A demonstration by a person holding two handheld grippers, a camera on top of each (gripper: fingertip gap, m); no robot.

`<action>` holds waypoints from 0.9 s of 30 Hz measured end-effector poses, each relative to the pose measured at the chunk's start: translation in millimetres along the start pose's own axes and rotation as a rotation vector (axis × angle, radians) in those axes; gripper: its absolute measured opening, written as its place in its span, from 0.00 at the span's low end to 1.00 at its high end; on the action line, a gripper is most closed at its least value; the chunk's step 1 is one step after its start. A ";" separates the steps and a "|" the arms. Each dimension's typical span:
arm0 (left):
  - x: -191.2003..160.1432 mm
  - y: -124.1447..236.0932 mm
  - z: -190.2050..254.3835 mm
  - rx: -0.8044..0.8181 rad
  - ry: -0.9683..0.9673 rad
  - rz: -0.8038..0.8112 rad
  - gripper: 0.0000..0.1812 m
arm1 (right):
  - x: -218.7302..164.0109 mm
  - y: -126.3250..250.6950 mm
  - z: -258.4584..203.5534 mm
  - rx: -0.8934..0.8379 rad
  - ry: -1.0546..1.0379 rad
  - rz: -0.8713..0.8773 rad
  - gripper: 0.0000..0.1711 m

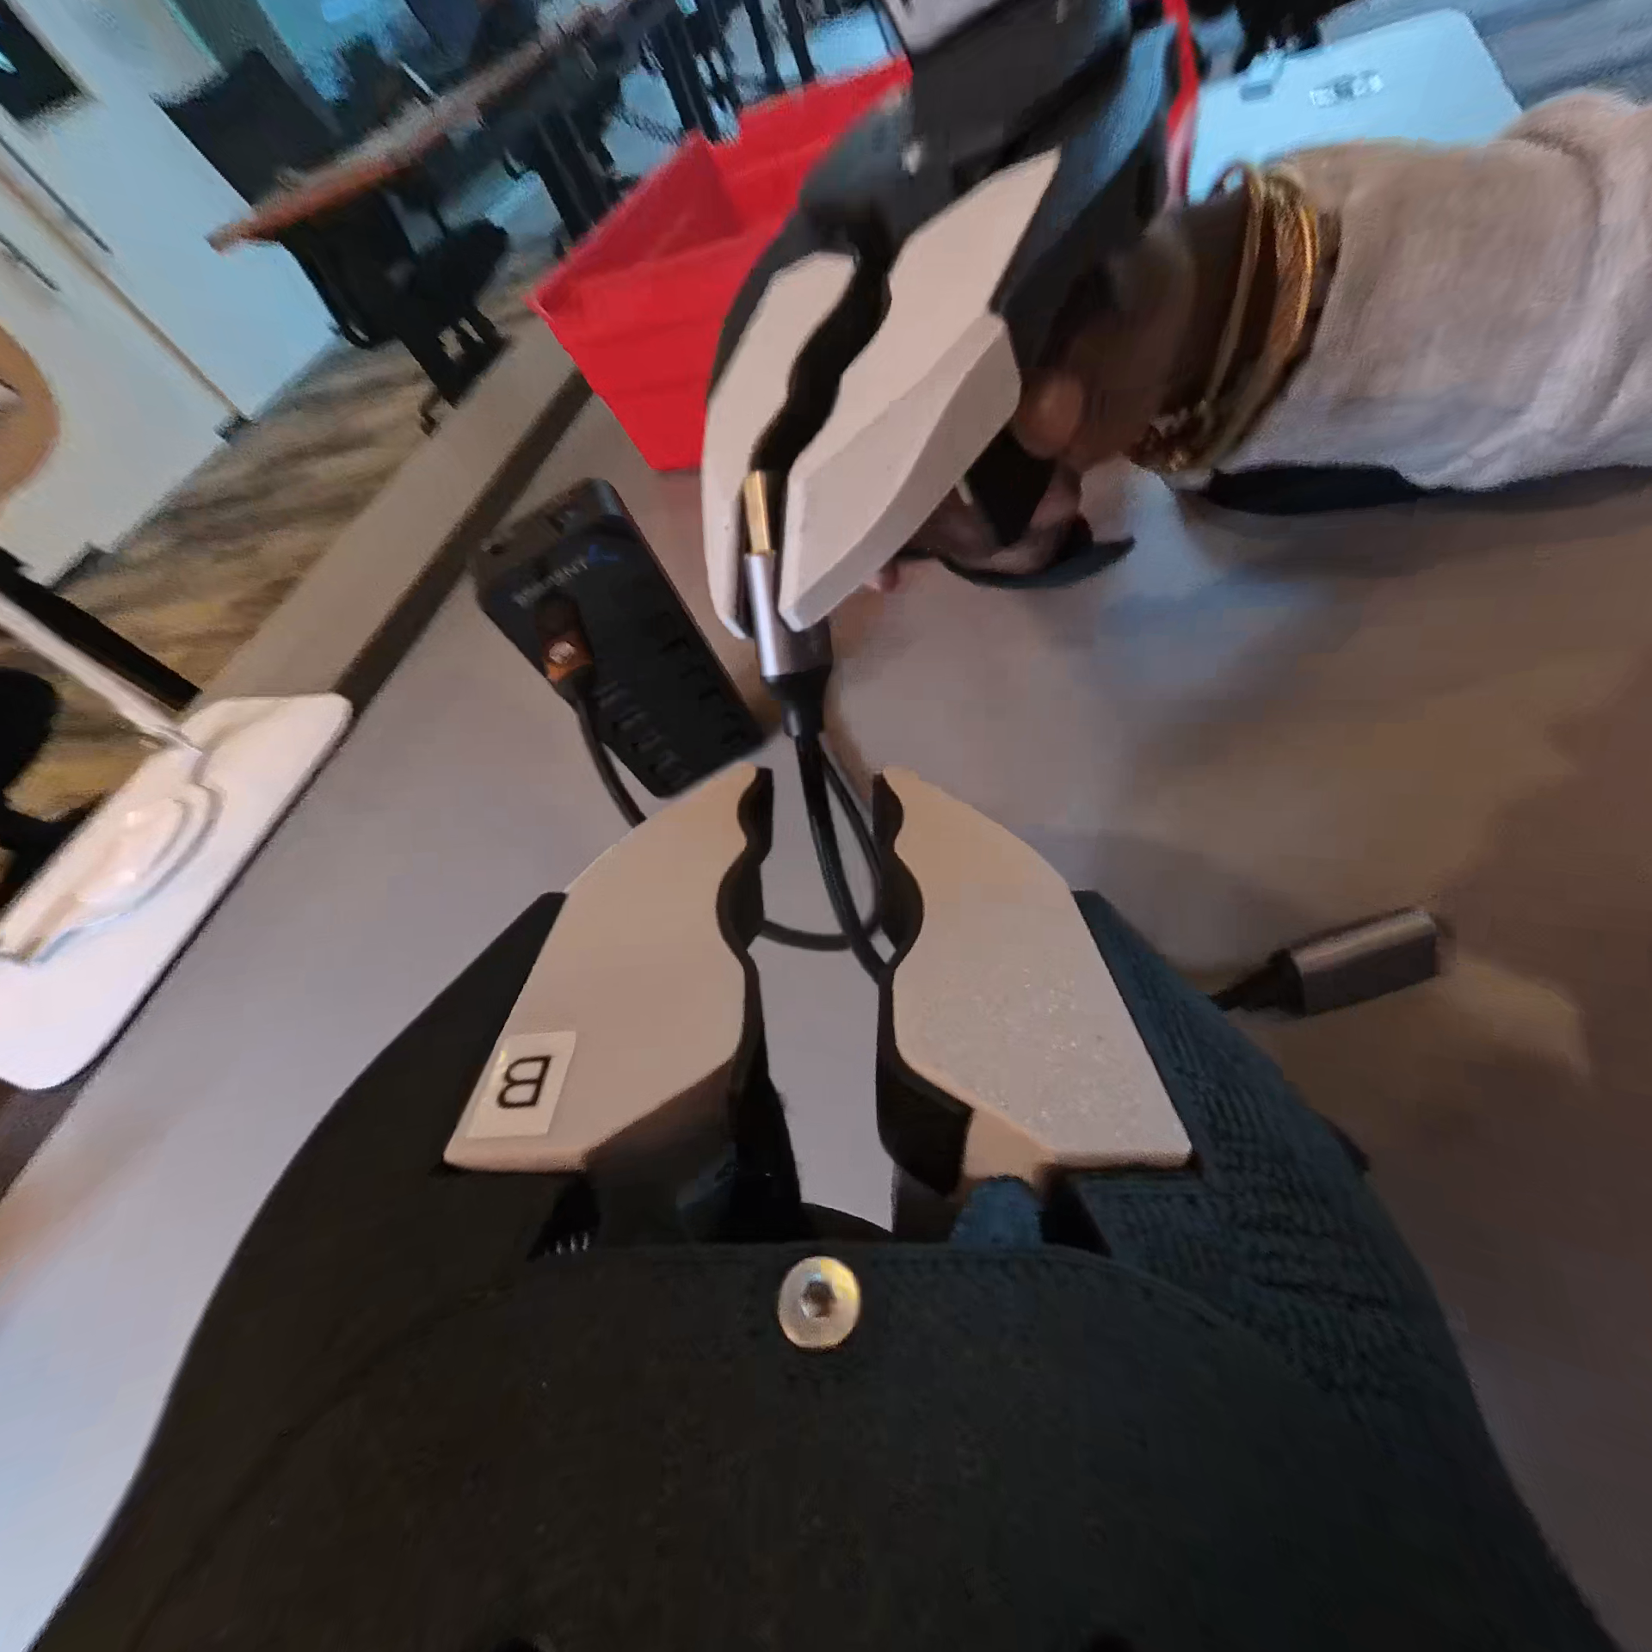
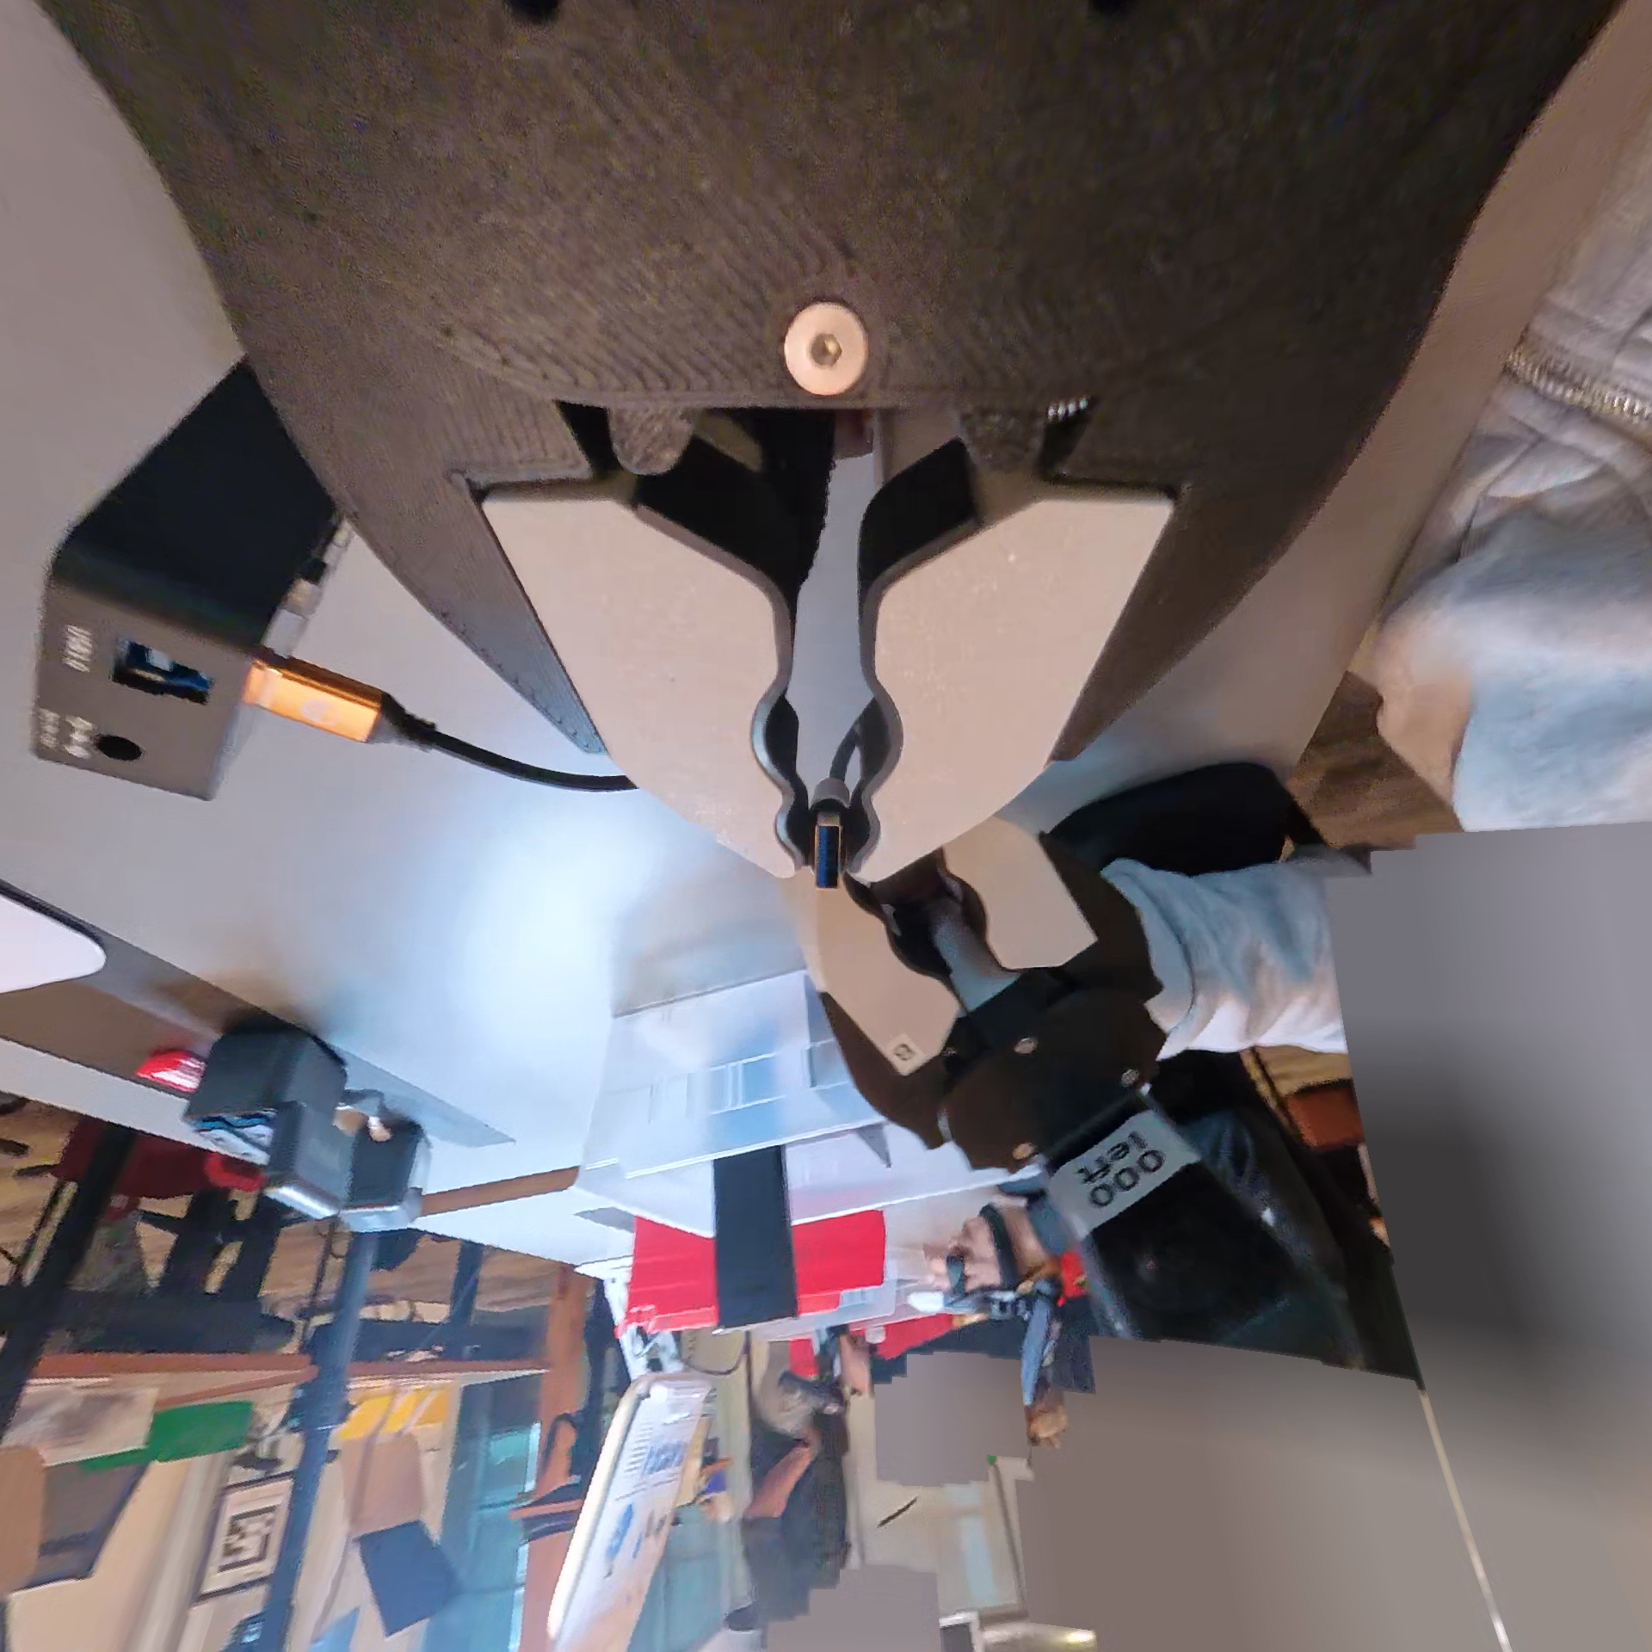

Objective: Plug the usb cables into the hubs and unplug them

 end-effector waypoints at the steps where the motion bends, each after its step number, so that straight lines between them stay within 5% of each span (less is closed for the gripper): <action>1: 3.4 2.4 -3.3 0.052 -0.012 0.043 0.14 | 1.1 0.7 3.5 -0.022 -0.027 0.014 0.05; 6: 16.4 13.4 -12.1 0.290 -0.148 0.214 0.19 | 7.2 3.1 14.7 -0.044 -0.210 0.120 0.05; 18: 23.3 12.1 -0.4 -0.005 0.042 0.379 0.05 | 15.8 1.1 -15.8 0.053 0.045 0.190 0.05; 27: 24.7 13.8 0.5 0.098 -0.103 0.325 0.04 | 15.4 3.0 -14.5 0.027 0.074 0.171 0.06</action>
Point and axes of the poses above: each gripper's, where its closed fingertips meet, y back along the fingers, x out of its top, z = x × y across the jaws, the point moved 6 cm from there along y, back along the fingers, and after that the axes turned 8 degrees about -x, right-handed, at the moved point
